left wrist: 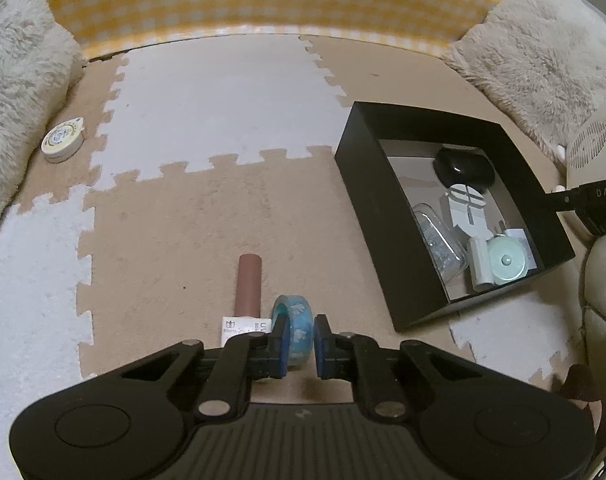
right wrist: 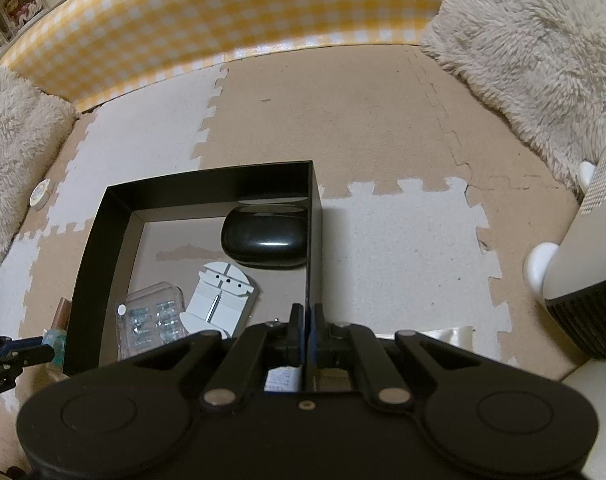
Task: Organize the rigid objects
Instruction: 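Move the left gripper to the blue tape roll and grasp it, then carry the blue tape roll into the black box and open the left gripper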
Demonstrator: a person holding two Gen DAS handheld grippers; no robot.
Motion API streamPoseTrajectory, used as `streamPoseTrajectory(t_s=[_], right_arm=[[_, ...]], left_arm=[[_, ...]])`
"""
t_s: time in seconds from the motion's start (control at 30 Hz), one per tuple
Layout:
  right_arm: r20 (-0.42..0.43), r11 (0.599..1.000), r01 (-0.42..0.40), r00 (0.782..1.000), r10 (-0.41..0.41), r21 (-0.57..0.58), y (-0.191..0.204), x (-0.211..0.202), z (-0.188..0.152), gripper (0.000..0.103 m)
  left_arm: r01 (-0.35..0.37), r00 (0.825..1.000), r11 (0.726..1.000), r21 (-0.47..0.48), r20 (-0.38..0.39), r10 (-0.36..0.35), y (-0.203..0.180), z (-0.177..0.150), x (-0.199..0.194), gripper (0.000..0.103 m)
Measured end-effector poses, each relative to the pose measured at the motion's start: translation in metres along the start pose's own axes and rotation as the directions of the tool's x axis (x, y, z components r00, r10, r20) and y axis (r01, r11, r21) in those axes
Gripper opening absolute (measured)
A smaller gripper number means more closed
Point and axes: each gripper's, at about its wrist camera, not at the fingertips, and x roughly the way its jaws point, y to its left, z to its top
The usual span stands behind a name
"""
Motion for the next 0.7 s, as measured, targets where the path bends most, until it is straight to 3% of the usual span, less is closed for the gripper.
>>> streamPoseTrajectory(t_s=[0.4,0.7], right_arm=[[0.0,1.0,-0.002,1.0,0.002,0.001,0.0,0.0,0.0,0.003],[0.0,1.0,-0.005,1.0,0.005,0.002,0.0,-0.001,0.0,0.003]], left_arm=[[0.092,0.99,0.995,-0.034,0.109,-0.088,-0.009,0.007,-0.025,0.013],[0.241,0.955,0.968,-0.065,0.195,-0.225,-0.025,0.021,-0.047,0.013]])
